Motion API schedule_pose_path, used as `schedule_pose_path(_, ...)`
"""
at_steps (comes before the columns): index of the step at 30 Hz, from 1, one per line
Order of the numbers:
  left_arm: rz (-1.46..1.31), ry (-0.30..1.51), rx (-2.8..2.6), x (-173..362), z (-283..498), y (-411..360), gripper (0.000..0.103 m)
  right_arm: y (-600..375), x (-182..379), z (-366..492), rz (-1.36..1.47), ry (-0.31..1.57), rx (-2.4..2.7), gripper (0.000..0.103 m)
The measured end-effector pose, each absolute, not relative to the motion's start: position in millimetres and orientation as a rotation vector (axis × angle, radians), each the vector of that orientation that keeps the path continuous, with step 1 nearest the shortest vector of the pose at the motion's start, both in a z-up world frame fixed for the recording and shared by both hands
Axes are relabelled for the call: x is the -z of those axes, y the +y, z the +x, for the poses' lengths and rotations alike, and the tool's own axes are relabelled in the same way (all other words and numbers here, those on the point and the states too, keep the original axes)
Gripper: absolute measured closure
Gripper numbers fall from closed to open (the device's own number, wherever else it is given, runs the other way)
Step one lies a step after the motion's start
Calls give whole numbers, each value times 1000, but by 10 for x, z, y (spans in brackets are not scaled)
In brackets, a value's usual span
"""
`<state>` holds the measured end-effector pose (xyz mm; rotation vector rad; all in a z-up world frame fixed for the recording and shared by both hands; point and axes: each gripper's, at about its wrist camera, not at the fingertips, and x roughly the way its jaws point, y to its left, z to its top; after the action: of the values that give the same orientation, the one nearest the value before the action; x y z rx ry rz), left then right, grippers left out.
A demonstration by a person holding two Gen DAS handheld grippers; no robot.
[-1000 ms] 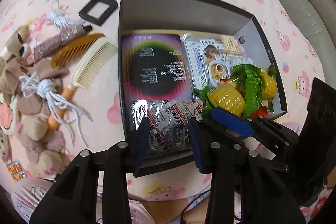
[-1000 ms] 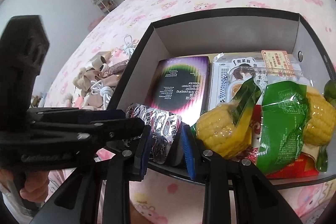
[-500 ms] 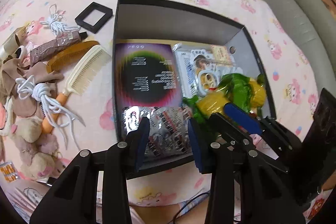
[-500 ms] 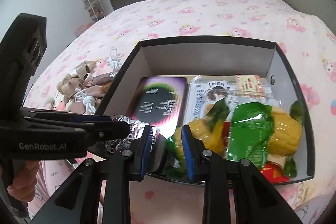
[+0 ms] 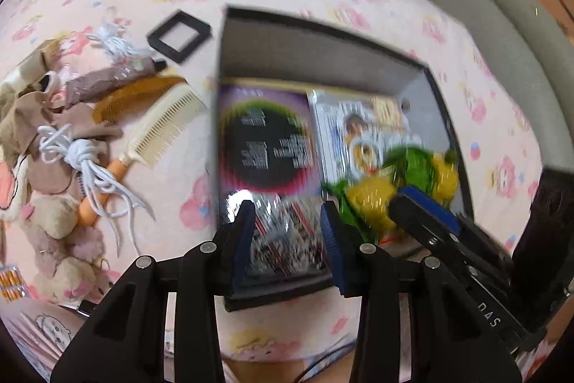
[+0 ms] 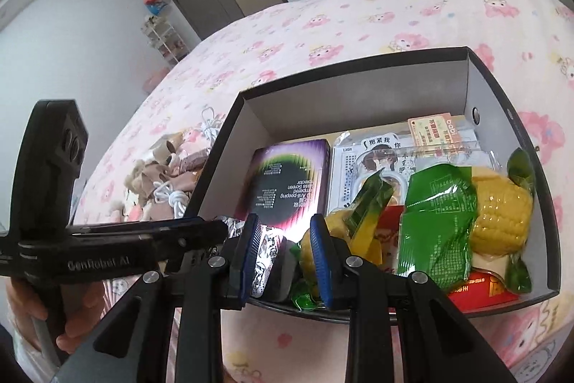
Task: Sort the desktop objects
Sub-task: 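Withdraw the left gripper from the box toward the pile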
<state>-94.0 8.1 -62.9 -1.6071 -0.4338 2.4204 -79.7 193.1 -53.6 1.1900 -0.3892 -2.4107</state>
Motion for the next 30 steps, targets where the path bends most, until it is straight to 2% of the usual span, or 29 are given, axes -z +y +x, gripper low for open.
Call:
schedule_pose_path(4, -1578, -419, -2406, 530, -954, 119, 65, 2019, 404, -753, 1109, -379, 2501, 78)
schedule_pose_path(7, -1565, -355, -2400, 511, -920, 206, 65, 2024, 472, -791, 1157, -354, 2483, 78)
schedule_pose_path(11, -1593, -365, -2358, 599, -923, 240, 65, 1984, 571, -824, 1202, -381, 2402, 78)
schedule_pose_path(17, -1730, -302, -2337, 759, -953, 284, 65, 1869, 637, -807, 1234, -326, 2362, 78)
schedule_pose_path(23, -1738, -307, -2323, 797, -962, 253, 65, 1766, 620, -745, 1221, -201, 2422, 78)
schedule_pose_path(26, -1633, -398, -2352, 664, -929, 170, 65, 1766, 614, -740, 1222, -189, 2430, 78)
schedule_pose_path(30, -1441, -362, -2477, 299, -763, 122, 64, 1773, 396, -691, 1172, -187, 2461, 77)
